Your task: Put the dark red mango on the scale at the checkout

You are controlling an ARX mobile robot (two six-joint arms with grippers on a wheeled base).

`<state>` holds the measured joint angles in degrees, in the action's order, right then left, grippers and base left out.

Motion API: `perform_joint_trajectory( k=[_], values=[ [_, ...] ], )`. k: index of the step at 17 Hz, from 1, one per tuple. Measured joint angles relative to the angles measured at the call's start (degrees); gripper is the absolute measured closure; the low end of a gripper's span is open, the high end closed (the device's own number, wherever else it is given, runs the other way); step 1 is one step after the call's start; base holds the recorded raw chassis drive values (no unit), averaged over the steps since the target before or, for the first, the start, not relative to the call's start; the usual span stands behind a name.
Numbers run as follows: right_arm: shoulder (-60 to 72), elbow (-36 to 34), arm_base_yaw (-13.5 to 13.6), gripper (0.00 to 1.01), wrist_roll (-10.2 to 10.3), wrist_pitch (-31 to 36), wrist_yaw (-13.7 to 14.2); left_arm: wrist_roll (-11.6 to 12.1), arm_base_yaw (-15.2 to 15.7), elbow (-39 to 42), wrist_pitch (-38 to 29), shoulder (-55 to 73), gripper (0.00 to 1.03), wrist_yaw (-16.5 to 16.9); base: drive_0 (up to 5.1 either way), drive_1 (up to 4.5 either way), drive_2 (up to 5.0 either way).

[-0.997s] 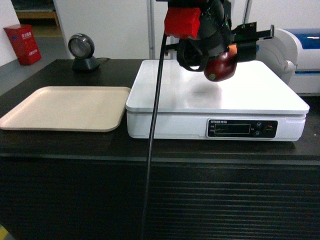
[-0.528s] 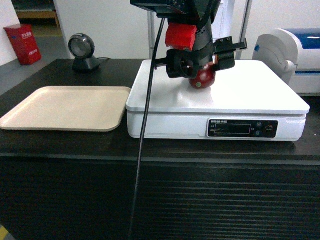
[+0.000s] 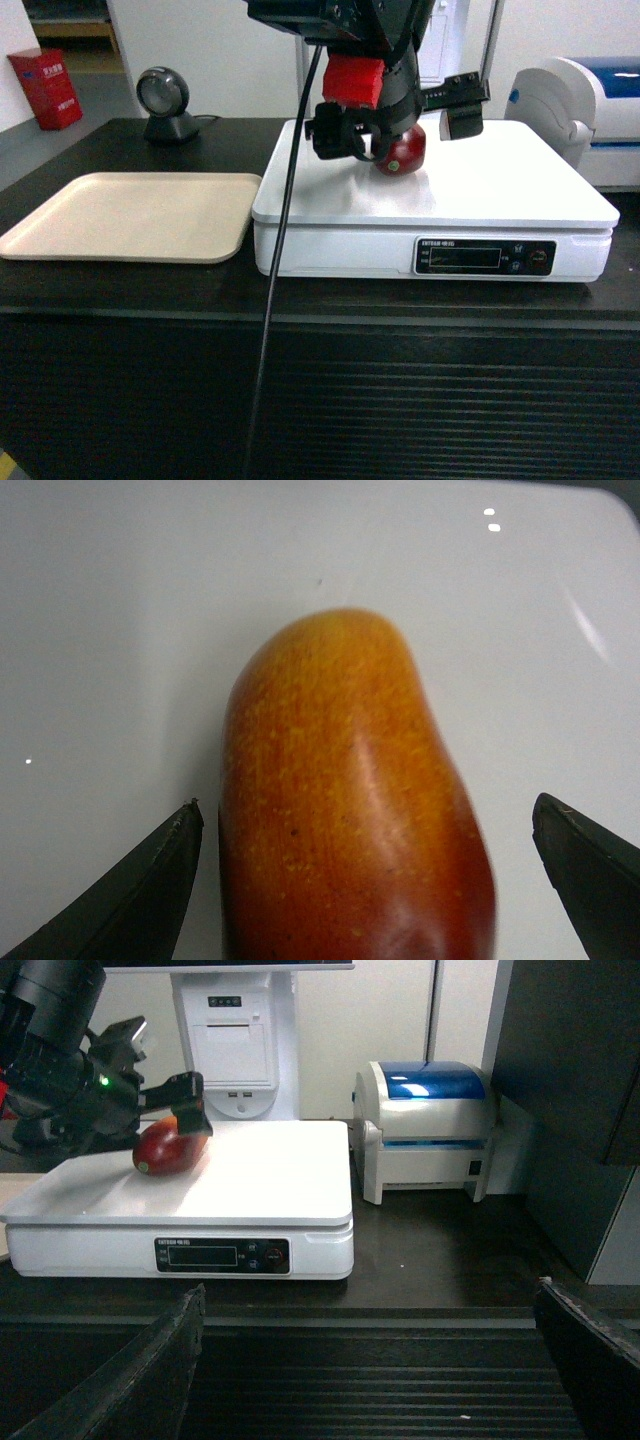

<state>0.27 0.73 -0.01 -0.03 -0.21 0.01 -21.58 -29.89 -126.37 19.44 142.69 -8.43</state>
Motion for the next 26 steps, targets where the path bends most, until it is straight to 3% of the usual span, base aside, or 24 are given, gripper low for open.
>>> perform_joint_trajectory(
  k=[3,5,7,11,12,13,15,16,17,18,19,24,26],
  values=[
    [0.0,0.0,0.0,0.03,0.0,0.0,0.0,3.8,0.3,2.9,-5.3,-4.2,0.05,0.1,0.0,0.0,0.0],
    [0.0,0.0,0.0,0.03,0.0,0.0,0.0,8.4,0.5,8.9,-14.3,-9.5,0.05,1.5,0.0,0.0,0.0],
    [0.0,0.0,0.0,0.03,0.0,0.0,0.0,12.4,0.9,19.0,-26.9,-16.3,0.05,6.8,0.0,0.0,0.0],
    [0.0,0.0,0.0,0.03,0.0,0.0,0.0,14.4,3.3,42.6,-48.3,-33.8,0.05,15.9,0.0,0.0,0.0],
    [0.0,0.0,0.0,0.03,0.0,0.0,0.0,15.6,5.4,49.9,-52.1,-39.6,0.05,15.3,0.0,0.0,0.0],
    [0.0,0.0,0.0,0.03,0.0,0.0,0.0,15.3,11.5,61.5,-54.6,-48.8,0.05,16.2,0.0,0.0,0.0],
    [0.0,0.0,0.0,0.03,0.0,0.0,0.0,15.0,18.0,71.2,-56.9,-55.8,0.05,16.4,0.0,0.0,0.0],
    [0.0,0.0,0.0,0.03,0.0,0.0,0.0,16.2,20.3,74.2,-53.1,-59.6,0.09,12.8,0.0,0.0,0.0],
    [0.0,0.0,0.0,0.03,0.0,0.0,0.0,18.0,23.7,79.2,-52.7,-63.9,0.2,8.1,0.0,0.0,0.0],
    [0.0,0.0,0.0,0.03,0.0,0.0,0.0,19.4,28.2,85.9,-54.7,-68.7,0.31,8.5,0.0,0.0,0.0],
    [0.0,0.0,0.0,0.03,0.0,0.0,0.0,20.0,30.8,92.3,-56.5,-73.4,0.42,7.4,0.0,0.0,0.0],
    [0.0,0.0,0.0,0.03,0.0,0.0,0.0,20.6,29.7,109.0,-60.3,-83.8,0.98,8.4,-0.1,-0.07,-0.1],
    [0.0,0.0,0.0,0.03,0.0,0.0,0.0,20.7,29.9,112.7,-60.4,-88.0,1.01,8.3,0.0,0.0,0.0]
  ],
)
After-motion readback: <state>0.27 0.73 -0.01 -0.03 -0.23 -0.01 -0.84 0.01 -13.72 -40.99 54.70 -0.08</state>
